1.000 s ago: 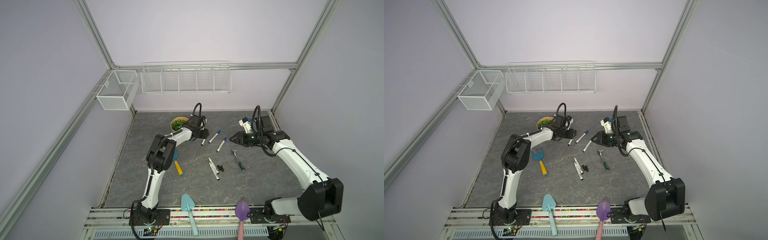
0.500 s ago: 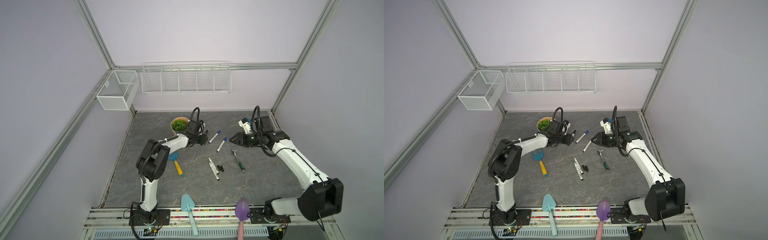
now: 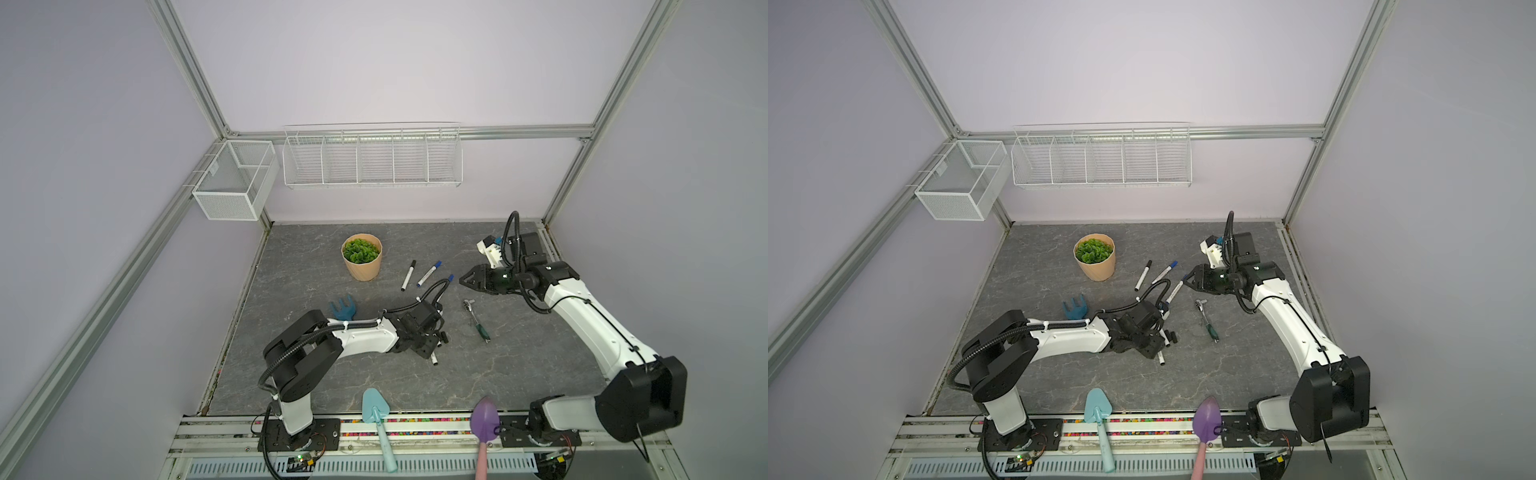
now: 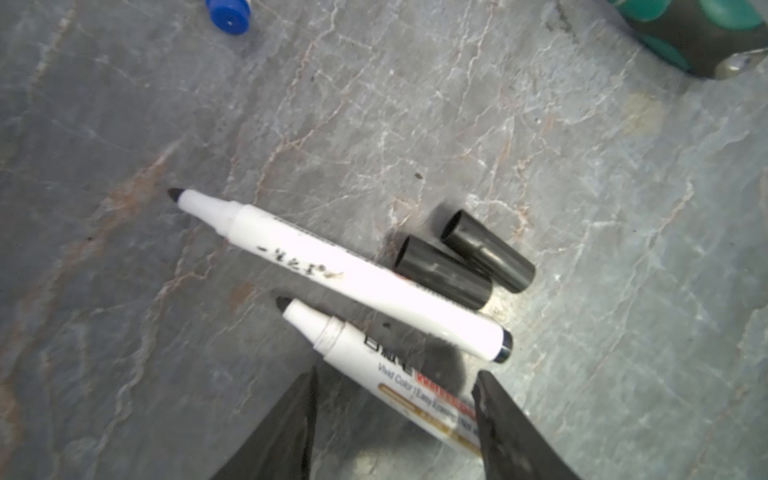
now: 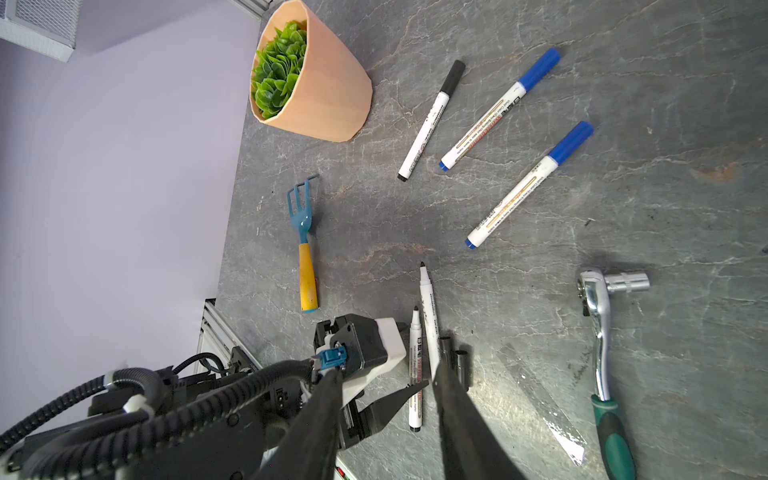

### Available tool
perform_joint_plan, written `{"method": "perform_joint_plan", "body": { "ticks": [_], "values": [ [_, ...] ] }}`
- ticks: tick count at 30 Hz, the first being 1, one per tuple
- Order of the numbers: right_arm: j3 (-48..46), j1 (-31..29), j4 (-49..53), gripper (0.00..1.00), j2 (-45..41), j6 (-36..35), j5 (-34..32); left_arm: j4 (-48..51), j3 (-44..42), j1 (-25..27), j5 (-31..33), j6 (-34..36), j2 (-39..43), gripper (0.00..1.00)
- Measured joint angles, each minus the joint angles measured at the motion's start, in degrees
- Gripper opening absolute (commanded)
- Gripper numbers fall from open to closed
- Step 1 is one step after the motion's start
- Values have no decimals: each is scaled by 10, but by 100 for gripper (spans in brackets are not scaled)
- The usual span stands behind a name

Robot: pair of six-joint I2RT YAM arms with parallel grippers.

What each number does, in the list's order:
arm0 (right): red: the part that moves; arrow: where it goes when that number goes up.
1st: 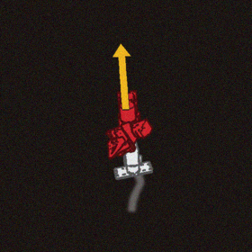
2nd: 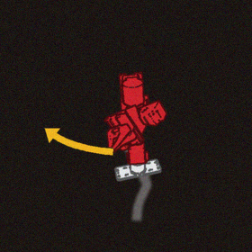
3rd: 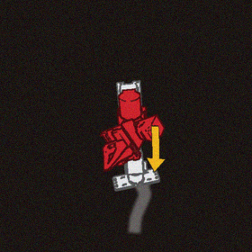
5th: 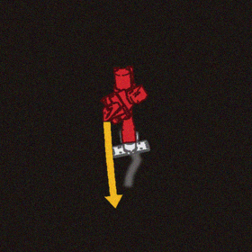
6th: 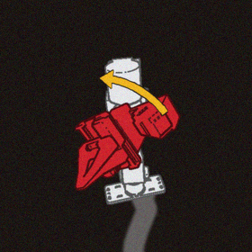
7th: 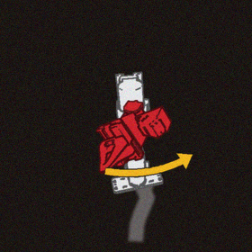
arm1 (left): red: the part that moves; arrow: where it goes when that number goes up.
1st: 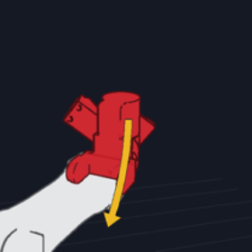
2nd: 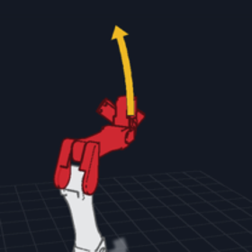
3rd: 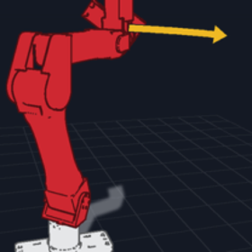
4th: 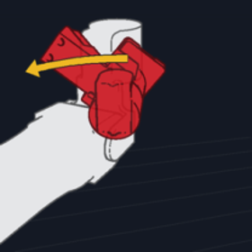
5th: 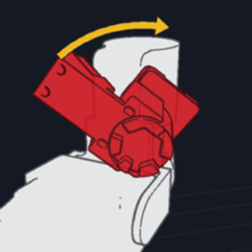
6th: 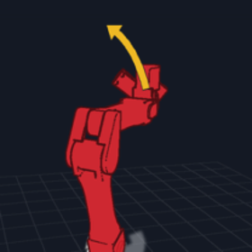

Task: Insert the pens into the pen caps

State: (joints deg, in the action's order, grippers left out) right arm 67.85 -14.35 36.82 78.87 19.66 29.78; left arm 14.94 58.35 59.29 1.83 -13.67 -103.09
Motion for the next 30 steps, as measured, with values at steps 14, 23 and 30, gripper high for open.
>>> {"method": "perform_joint_plan", "body": {
  "ticks": [14,23,30],
  "values": [
    [-2,0,3,41,-10,0,0,111,33,0,67,-51,-8,41],
    [-6,0,2,40,-15,1,-7,230,92,0,73,-123,-36,13],
    [-7,0,2,40,-16,1,-13,251,106,-6,80,-126,-42,0]
  ]
}}
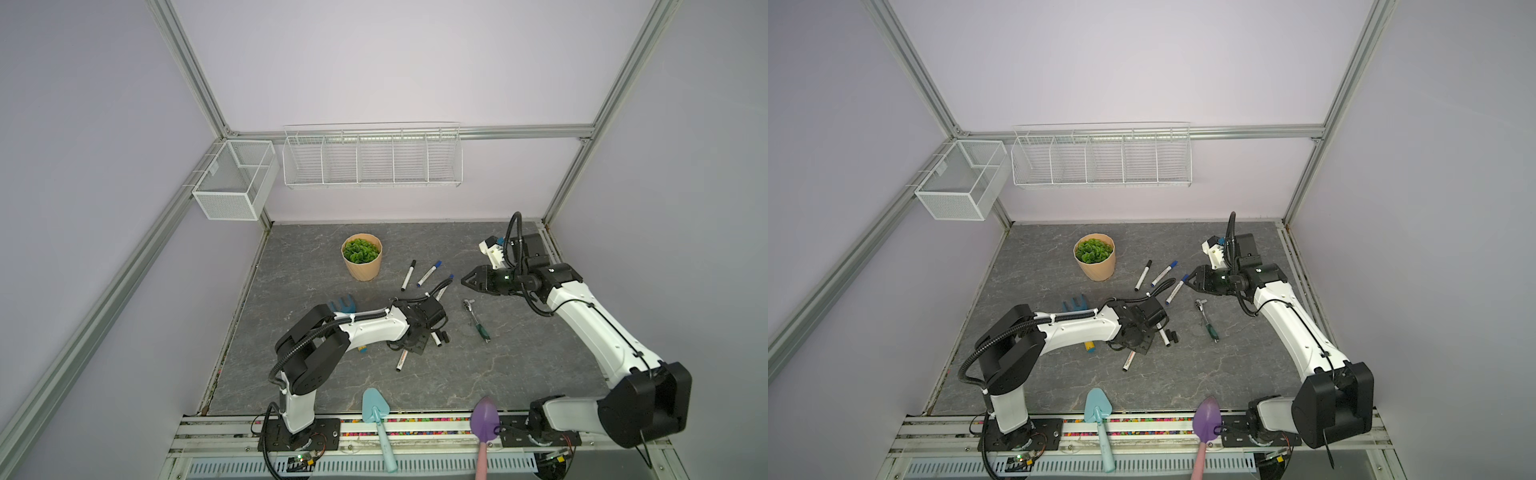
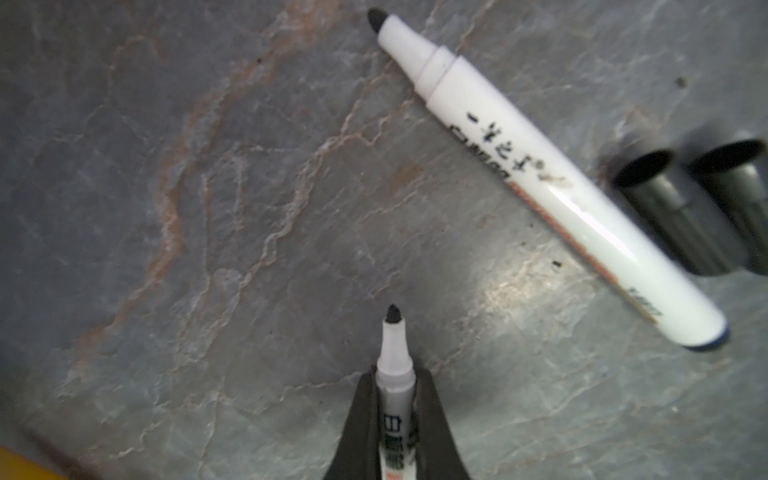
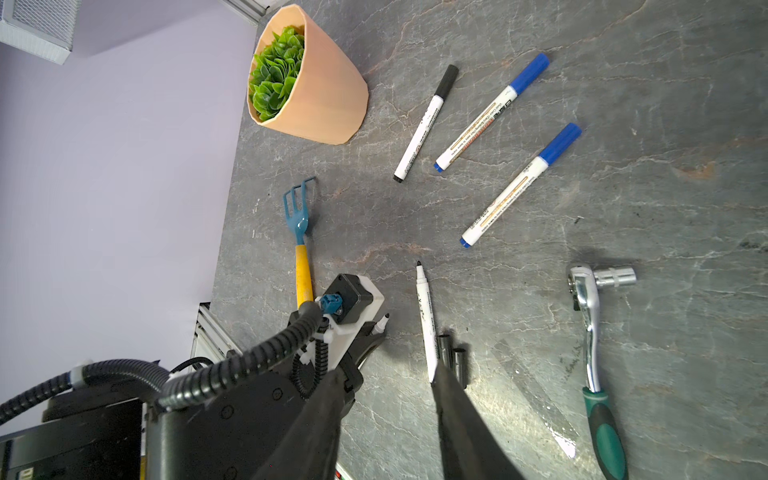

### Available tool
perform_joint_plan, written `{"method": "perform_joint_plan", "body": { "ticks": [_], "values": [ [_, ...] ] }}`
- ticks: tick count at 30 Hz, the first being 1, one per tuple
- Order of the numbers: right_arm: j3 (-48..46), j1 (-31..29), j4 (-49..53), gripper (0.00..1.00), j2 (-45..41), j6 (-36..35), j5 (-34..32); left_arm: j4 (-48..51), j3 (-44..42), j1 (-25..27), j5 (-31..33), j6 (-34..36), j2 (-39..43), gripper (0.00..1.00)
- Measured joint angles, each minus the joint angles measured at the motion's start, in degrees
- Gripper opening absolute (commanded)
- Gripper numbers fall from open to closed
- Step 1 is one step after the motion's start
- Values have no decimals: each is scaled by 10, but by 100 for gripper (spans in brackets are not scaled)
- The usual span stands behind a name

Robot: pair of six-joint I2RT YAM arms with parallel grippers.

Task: Insert the pens into the pen caps
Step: 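Move the left gripper to an uncapped white marker near the black caps and grasp it, then lift the white marker upright with the left gripper while the right gripper approaches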

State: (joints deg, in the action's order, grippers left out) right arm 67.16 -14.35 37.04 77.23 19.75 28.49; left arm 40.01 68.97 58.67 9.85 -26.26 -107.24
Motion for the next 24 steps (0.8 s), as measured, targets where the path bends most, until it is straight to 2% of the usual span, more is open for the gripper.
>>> {"method": "perform_joint_plan", "body": {
  "ticks": [3,7,11,14,24],
  "values": [
    [0,0,0,40,0,0,0,-9,-2,-19,-11,18,12,0],
    [0,-1,-1,41,0,0,4,-66,-19,-52,-39,49,96,0],
    [0,-13,-5,41,0,-1,16,-155,-19,-84,-87,70,190,0],
    [2,-34,-10,43,-1,-6,29,-232,-32,-96,-116,80,226,0],
    [6,-103,-36,46,1,-27,61,-379,-54,-111,-189,49,229,0]
  ]
}}
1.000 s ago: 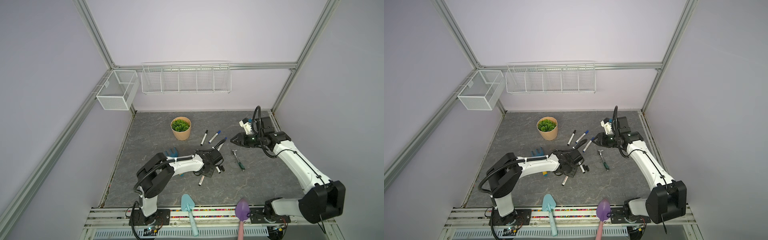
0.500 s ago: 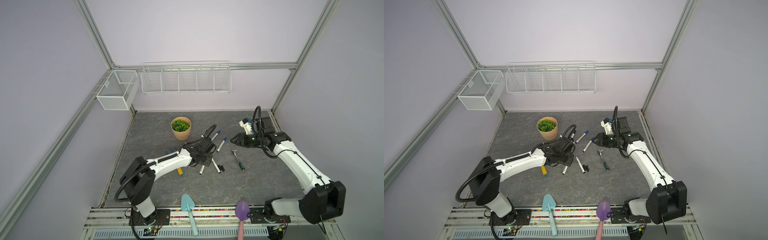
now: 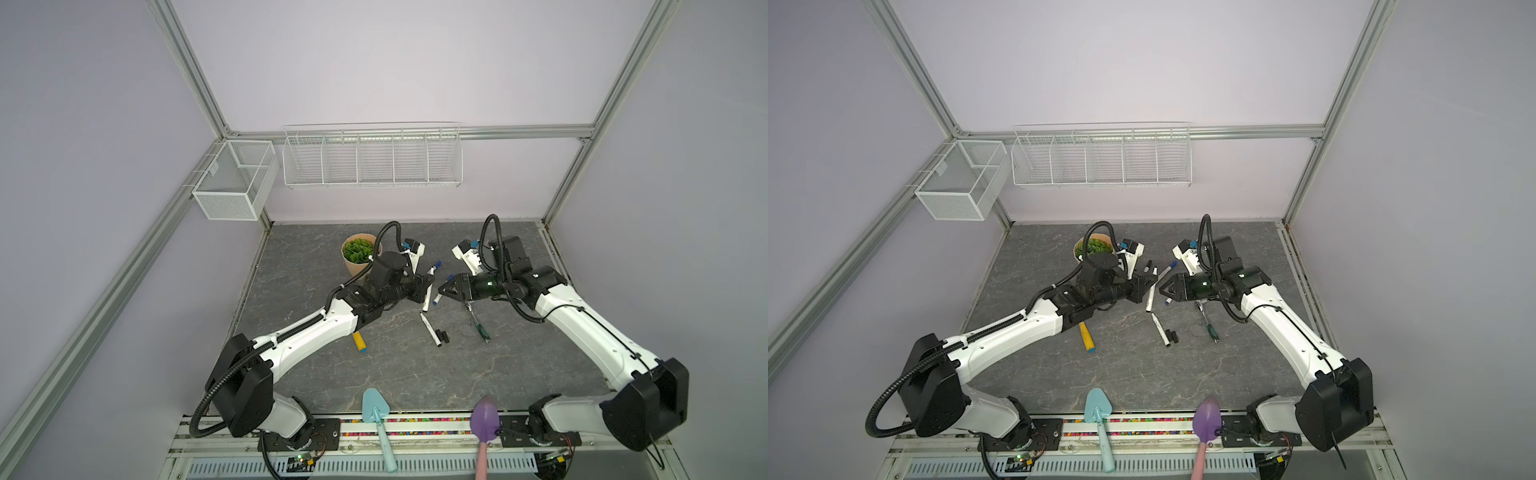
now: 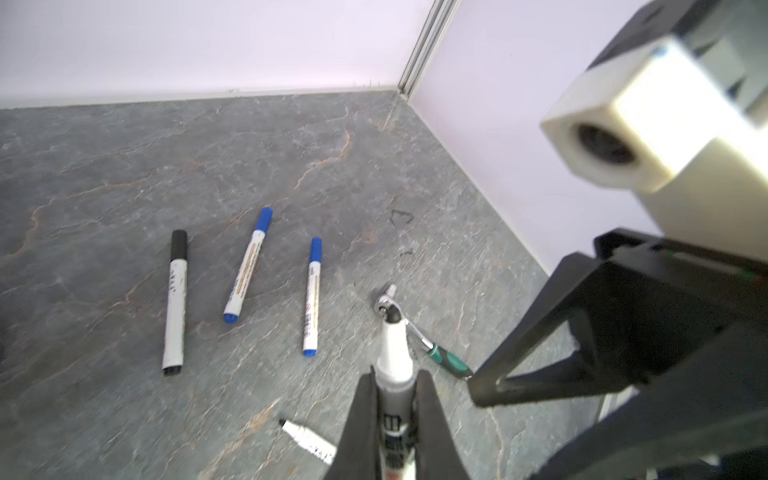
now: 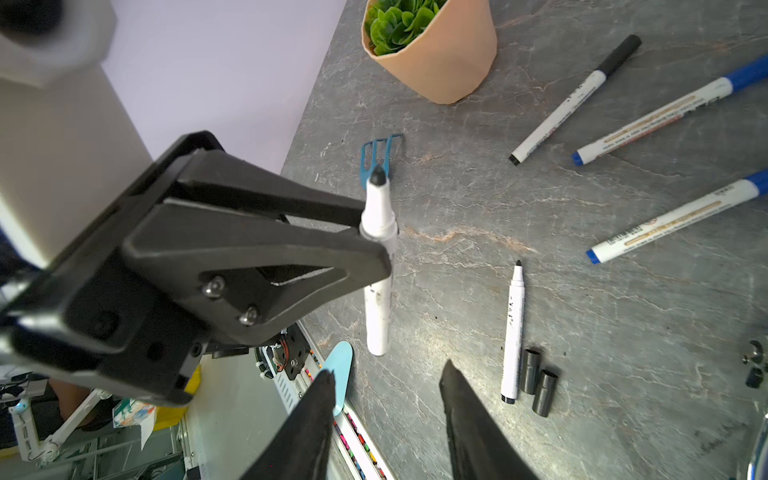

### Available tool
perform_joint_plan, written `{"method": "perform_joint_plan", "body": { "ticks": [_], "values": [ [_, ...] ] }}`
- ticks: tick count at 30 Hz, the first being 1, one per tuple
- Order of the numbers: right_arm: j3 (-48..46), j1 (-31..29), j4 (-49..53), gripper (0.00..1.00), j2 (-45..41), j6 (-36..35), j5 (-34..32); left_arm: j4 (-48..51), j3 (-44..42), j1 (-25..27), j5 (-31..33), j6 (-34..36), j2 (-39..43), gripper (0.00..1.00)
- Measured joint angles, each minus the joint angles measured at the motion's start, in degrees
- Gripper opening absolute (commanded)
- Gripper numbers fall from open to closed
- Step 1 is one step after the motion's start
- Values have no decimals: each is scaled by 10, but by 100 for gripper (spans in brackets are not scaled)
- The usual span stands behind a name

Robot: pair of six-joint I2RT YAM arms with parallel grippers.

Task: Insert the pens into the pen caps
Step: 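Lift the white marker upright with the left gripper while the right gripper approaches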

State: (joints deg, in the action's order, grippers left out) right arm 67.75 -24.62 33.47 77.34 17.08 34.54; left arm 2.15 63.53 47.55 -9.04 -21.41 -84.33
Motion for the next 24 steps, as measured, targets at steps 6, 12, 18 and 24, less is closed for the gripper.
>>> {"method": "perform_joint_plan", "body": {
  "ticks": [6,12,18,24],
  "values": [
    [6,-2,-26,43,23,1,3,-39,1,0,-40,-19,-2,0],
    [9,-3,-41,23,39,8,18,-61,3,-3,-59,-33,-14,0],
    [9,-6,-49,10,41,7,28,-63,3,-6,-61,-36,-17,26],
    [9,7,-54,10,37,16,22,-66,-11,-23,-83,-26,3,45]
  ]
}}
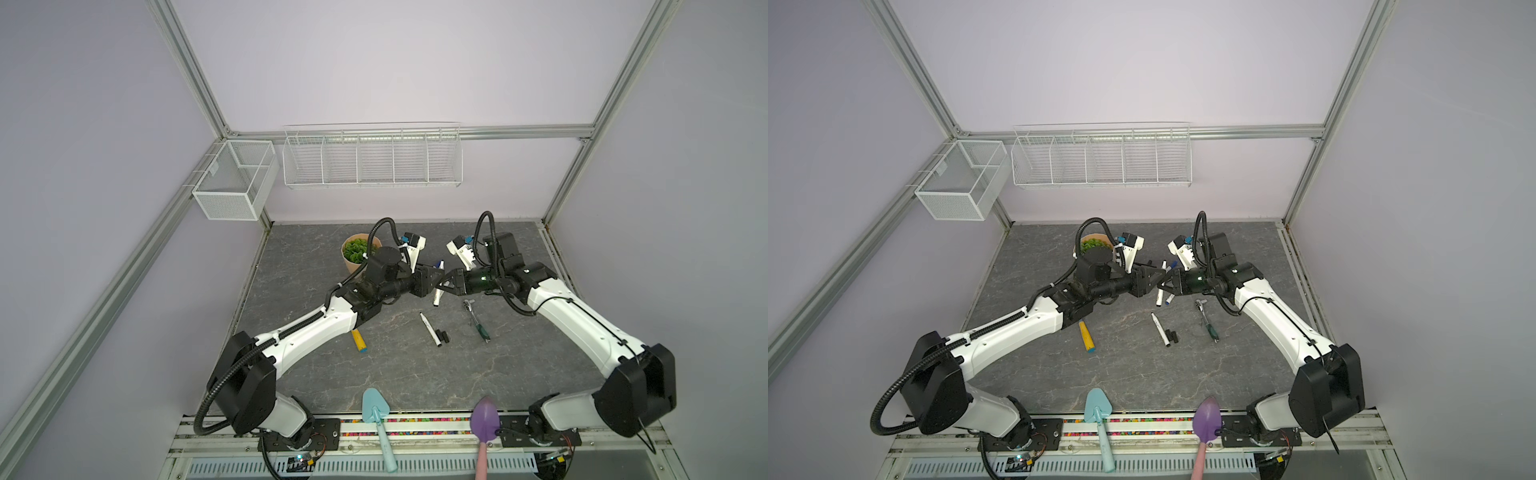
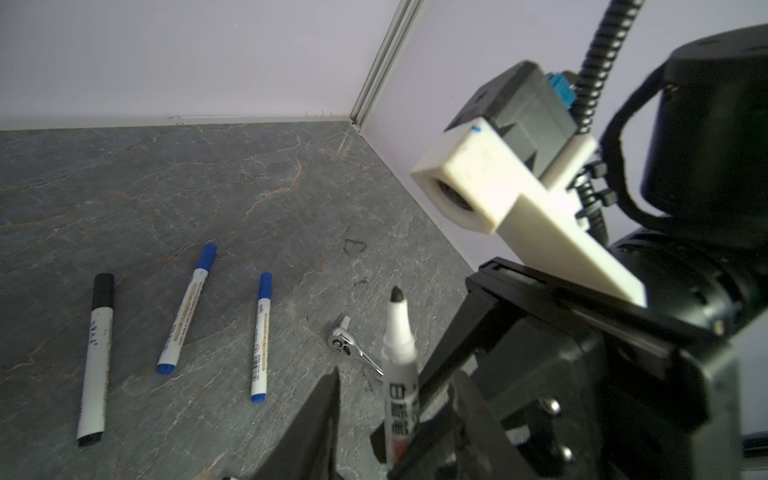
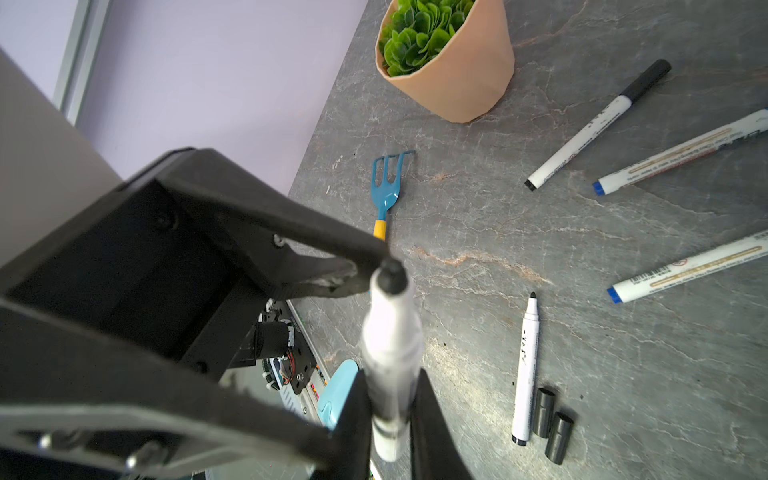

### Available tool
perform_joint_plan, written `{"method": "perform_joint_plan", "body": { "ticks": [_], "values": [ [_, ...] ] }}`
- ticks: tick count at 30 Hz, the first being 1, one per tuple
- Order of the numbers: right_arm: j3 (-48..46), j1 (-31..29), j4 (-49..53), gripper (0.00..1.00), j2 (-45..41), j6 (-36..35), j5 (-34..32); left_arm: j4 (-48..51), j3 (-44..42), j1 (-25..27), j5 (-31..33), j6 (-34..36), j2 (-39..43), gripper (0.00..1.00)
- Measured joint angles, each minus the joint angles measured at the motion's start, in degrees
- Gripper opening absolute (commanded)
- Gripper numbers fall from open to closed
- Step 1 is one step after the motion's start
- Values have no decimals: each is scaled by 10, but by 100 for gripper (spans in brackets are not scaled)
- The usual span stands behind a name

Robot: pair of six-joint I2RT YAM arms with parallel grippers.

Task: Insert the pens into the pen caps

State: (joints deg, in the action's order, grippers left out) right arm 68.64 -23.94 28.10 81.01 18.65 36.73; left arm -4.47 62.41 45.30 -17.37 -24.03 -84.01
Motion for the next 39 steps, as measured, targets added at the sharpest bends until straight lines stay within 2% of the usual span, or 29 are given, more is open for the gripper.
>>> {"method": "perform_joint_plan", "body": {
  "ticks": [7,12,16,19,26,28,33,39],
  "values": [
    [-2,25,-20,10,-26,11,1,38,-16,-13,-68,45,37,47],
    [-2,25,-27,10,-31,17,8,46,-14,-11,-113,57,5,48],
    [-2,25,-27,10,-31,20,11,45,-3,-9,-129,57,-28,45],
    [-2,25,-28,10,-31,23,13,37,16,-9,-141,55,-49,36],
    [-5,27,-36,12,-32,28,15,13,40,-6,-163,45,-75,0],
    [-7,28,-36,15,-32,28,15,13,40,-6,-164,42,-77,0],
    [-7,31,-39,31,-34,40,15,13,40,-2,-165,42,-78,0],
    [-2,39,-52,32,-39,49,10,14,36,19,-166,44,-79,0]
  ]
}}
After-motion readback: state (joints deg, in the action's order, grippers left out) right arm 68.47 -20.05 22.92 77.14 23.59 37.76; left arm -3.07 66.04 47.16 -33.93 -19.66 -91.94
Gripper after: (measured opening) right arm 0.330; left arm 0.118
